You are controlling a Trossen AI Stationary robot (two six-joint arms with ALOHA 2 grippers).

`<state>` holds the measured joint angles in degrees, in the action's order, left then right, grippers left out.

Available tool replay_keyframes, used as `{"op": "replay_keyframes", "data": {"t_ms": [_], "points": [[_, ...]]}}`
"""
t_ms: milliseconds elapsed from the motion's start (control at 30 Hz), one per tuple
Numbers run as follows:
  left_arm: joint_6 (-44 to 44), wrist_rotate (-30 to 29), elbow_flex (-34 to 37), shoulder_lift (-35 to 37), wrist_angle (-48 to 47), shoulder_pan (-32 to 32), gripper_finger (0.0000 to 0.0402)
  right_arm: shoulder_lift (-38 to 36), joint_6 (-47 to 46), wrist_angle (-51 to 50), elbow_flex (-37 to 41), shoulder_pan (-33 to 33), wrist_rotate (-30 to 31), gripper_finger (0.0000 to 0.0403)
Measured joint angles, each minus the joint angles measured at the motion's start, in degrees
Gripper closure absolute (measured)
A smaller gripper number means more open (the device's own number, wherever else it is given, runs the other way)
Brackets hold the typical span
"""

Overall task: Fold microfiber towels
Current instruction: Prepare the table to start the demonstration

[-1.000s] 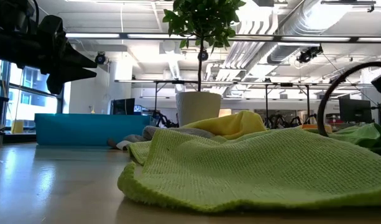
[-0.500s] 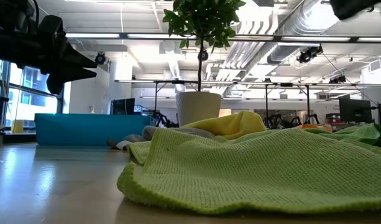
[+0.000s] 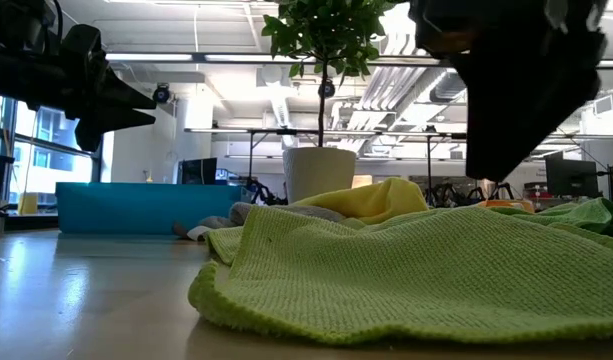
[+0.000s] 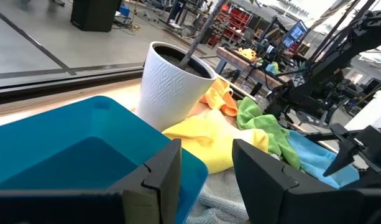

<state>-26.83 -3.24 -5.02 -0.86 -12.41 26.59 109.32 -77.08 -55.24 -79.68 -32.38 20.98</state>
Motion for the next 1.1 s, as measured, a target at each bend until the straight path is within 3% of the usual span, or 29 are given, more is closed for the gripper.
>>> {"op": "replay_keyframes", "data": {"t_ms": [433, 1100], "points": [[0.0, 0.0, 0.0, 0.0, 0.0, 0.0, 0.0268, 0.0, 2.8, -1.9, 0.0, 2.4, 3.7, 0.0238], [0.0, 0.0, 0.0, 0.0, 0.0, 0.0, 0.0268, 0.0, 6.6, 13.2, -0.1, 3.6, 3.4, 0.0238]]}}
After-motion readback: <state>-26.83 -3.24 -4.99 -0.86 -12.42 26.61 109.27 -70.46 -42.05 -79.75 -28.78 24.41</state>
